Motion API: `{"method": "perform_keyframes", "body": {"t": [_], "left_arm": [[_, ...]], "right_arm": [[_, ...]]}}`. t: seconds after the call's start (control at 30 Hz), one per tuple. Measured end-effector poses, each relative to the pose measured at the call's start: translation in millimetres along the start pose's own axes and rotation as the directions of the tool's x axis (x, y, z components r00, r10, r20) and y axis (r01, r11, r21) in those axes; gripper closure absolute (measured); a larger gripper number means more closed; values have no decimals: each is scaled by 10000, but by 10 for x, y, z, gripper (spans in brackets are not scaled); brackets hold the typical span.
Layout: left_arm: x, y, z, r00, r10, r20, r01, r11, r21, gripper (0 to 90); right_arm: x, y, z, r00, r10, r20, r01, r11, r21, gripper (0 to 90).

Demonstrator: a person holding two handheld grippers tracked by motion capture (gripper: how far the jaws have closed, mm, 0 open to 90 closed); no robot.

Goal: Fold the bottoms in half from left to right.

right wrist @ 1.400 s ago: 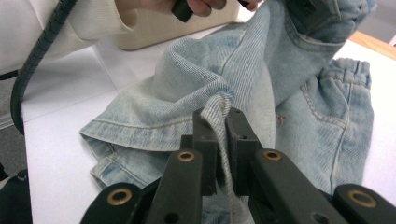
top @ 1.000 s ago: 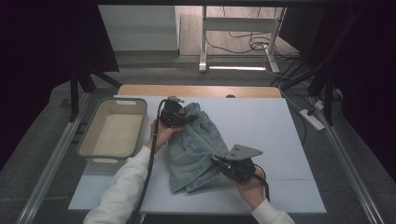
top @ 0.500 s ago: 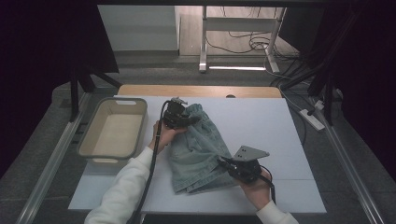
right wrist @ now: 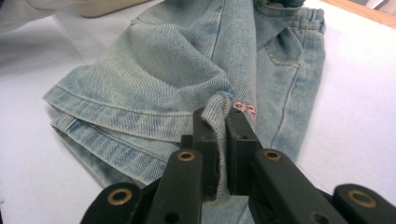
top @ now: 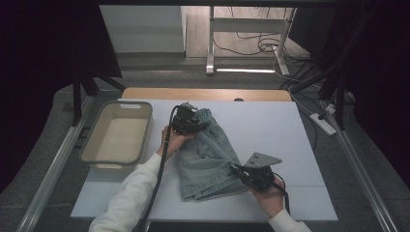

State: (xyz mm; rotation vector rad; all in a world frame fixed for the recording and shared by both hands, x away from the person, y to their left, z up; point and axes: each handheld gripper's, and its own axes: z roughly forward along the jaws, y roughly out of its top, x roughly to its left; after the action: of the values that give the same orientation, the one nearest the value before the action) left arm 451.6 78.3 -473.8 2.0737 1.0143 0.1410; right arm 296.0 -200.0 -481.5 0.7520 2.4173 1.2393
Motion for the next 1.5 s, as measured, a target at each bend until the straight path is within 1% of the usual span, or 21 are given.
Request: {"method": "perform_keyframes", "body": {"t": [0.2,0.33,0.47,0.6,0.67,0.7,0.8,0.83,0.93,1.0,1.03,1.07,1.17,1.2,1.3,1.37,1.5], "left_arm": [[-27,4,33,10000,64,40,-64,10000,30,677],[-56,9,64,9999,117,-7,-117,9999,72,662],[-68,13,74,9999,118,-57,-118,9999,43,639],[-69,16,73,9998,201,86,-200,9998,-36,596],[-76,22,61,9995,274,162,-272,9996,-122,549],[-78,25,52,9993,321,168,-318,9994,-168,509],[-94,40,-7,9987,470,196,-459,9975,-540,437],[-101,44,-34,9985,512,179,-498,9961,-734,417],[-87,43,-75,9984,529,212,-508,9947,-893,384],[-64,37,-91,9985,496,232,-473,9946,-922,378],[-55,35,-99,9987,455,212,-432,9944,-960,367],[-50,33,-106,9989,410,217,-386,9944,-988,362],[-39,27,-147,9991,356,222,-330,9936,-1081,352],[-40,25,-163,9991,361,216,-335,9933,-1104,352],[-52,13,-223,9990,393,212,-365,9922,-1193,347],[-66,-5,-268,9990,403,183,-377,9915,-1247,348],[-98,-55,-351,9988,476,74,-464,9913,-1234,343]], "right_arm": [[-38,-41,-51,9998,141,132,-141,9999,-52,842],[-39,-82,-54,9998,95,153,-97,9999,98,842],[-69,-107,-43,9996,202,174,-206,9996,189,842],[-81,-126,-39,9995,255,196,-261,9993,276,842],[-94,-146,-29,9994,277,223,-285,9989,366,841],[-109,-163,-26,9991,344,237,-354,9984,437,841],[-134,-202,-22,9984,495,275,-508,9975,500,841],[-140,-211,-24,9984,488,280,-503,9972,546,841],[-146,-234,-37,9984,415,372,-436,9973,585,838],[-164,-251,-51,9982,465,380,-486,9971,580,832],[-175,-259,-58,9981,502,368,-523,9969,589,822],[-177,-262,-62,9979,529,384,-551,9968,585,787],[-182,-260,-106,9983,391,427,-411,9981,469,620],[-186,-259,-134,9984,344,456,-357,9989,291,589],[-207,-248,-225,9968,638,490,-632,9979,-138,509],[-228,-232,-268,9962,712,505,-694,9969,-366,485],[-248,-180,-225,9964,721,438,-707,9969,-336,459]]}}
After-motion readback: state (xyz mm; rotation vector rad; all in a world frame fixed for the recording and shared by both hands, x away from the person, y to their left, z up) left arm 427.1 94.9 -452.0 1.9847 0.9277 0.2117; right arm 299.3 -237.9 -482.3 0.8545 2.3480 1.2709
